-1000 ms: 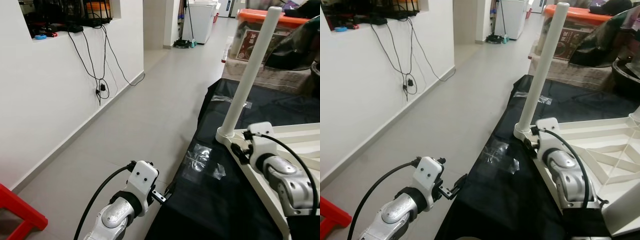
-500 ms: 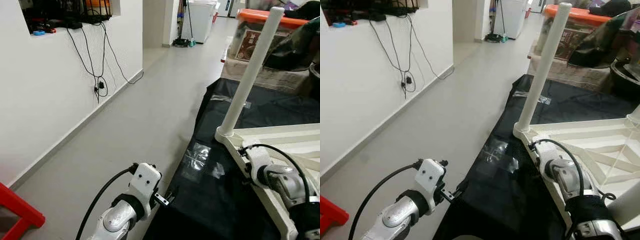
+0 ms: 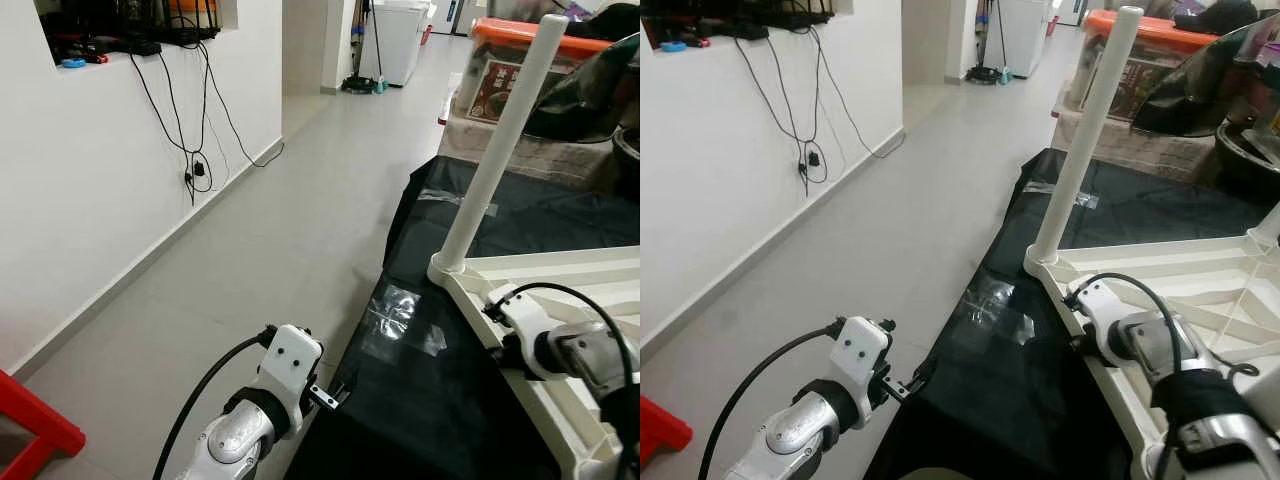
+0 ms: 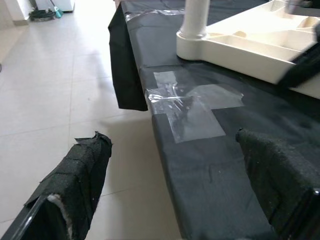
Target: Building children table
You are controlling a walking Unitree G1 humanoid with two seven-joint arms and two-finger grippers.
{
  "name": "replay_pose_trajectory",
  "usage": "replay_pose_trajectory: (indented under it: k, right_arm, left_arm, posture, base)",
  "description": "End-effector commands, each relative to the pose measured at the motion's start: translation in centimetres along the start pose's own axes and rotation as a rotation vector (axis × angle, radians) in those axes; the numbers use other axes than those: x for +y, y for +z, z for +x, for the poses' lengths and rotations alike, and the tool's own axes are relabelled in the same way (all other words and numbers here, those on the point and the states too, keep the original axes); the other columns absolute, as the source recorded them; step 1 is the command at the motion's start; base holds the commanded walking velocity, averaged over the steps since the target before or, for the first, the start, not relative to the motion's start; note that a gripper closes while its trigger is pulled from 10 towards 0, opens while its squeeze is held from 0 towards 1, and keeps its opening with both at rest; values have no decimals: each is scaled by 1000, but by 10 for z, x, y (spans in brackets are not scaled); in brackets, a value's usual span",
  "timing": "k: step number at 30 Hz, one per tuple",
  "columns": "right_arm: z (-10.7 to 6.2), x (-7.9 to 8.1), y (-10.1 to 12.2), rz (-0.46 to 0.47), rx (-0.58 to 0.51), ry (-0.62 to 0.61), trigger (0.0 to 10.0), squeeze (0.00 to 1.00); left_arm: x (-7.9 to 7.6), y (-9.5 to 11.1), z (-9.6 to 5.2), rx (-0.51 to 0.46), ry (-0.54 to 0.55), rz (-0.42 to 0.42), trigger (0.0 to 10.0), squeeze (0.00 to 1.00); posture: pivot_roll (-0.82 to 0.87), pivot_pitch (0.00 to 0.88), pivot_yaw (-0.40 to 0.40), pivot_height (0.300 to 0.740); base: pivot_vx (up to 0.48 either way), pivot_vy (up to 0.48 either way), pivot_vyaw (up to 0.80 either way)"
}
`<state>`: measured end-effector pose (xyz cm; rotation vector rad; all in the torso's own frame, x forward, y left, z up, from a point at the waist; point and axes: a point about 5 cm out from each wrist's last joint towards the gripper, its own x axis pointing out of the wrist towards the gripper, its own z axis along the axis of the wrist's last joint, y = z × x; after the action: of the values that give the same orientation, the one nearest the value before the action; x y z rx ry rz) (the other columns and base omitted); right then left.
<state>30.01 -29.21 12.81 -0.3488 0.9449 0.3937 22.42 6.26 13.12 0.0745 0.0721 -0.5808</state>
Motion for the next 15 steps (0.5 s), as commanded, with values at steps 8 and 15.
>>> replay_pose_trajectory:
  k: [8,15]
  right_arm:
    - [-18,35,9,-381,6,377,0,0]
    - [-35,46,-10,-614,122,588,0,0]
  left_arm:
    - [2,-2,2,12,16,4,10000,0]
    - [3,-3,3,14,17,5,10000,0]
  posture:
    - [77,0,-106,740]
    - [75,0,-102,740]
  base:
    - [0,0,0]
    - [0,0,0]
